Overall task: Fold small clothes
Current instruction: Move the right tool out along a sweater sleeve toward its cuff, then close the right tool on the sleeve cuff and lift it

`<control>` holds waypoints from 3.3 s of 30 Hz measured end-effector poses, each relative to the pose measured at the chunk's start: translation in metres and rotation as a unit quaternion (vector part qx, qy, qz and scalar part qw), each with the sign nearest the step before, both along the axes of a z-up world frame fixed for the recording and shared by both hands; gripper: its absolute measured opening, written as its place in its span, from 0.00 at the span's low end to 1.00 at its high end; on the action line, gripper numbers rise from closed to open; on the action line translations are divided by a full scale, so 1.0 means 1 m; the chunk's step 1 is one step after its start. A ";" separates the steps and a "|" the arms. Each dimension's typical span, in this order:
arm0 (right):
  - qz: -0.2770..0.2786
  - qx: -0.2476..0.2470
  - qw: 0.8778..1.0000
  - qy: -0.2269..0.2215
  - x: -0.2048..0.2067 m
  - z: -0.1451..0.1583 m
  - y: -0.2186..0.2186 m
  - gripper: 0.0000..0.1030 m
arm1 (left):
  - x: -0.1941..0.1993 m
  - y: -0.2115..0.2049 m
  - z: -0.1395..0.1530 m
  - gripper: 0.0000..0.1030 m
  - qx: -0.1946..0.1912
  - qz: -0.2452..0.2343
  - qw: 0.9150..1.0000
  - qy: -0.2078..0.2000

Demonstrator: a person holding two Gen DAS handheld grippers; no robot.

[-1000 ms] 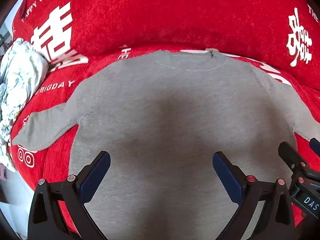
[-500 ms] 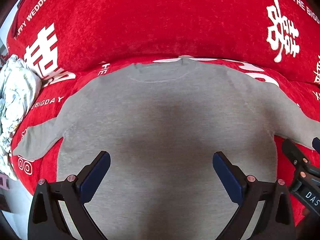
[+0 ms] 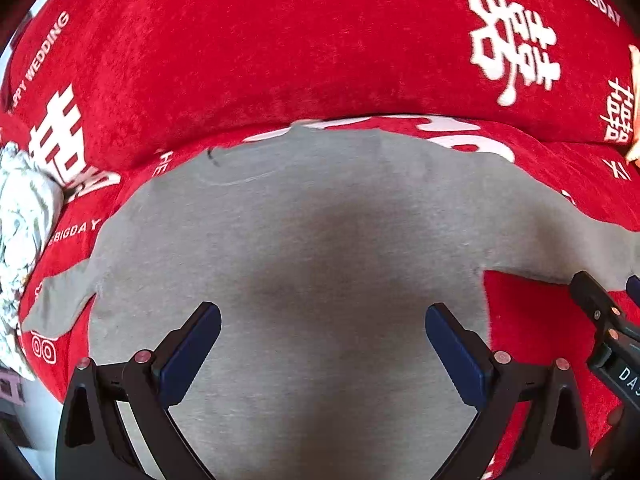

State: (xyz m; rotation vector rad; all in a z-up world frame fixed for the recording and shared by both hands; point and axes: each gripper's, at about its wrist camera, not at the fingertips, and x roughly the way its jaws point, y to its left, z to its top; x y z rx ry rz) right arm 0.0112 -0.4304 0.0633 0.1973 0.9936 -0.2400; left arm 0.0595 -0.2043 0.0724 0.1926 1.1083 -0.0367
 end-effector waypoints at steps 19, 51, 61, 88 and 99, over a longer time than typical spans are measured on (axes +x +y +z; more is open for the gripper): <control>-0.060 -0.011 0.998 -0.007 -0.027 0.000 -0.090 1.00 | -0.003 -0.099 0.006 1.00 0.012 -0.055 0.998 -0.008; -0.151 -0.009 0.988 0.016 -0.035 -0.044 -0.209 1.00 | -0.010 -0.224 -0.021 1.00 0.027 -0.142 0.990 -0.002; -0.098 -0.118 0.988 0.010 -0.001 -0.066 -0.203 0.46 | 0.000 -0.225 -0.032 1.00 0.028 -0.140 0.990 0.008; -0.134 -0.038 0.984 -0.112 -0.040 0.036 -0.136 0.12 | -0.015 0.022 -0.035 1.00 -0.028 0.002 1.000 0.010; -0.086 -0.061 0.987 -0.119 -0.006 0.061 -0.042 0.12 | -0.021 0.144 -0.059 1.00 -0.071 0.079 0.994 0.019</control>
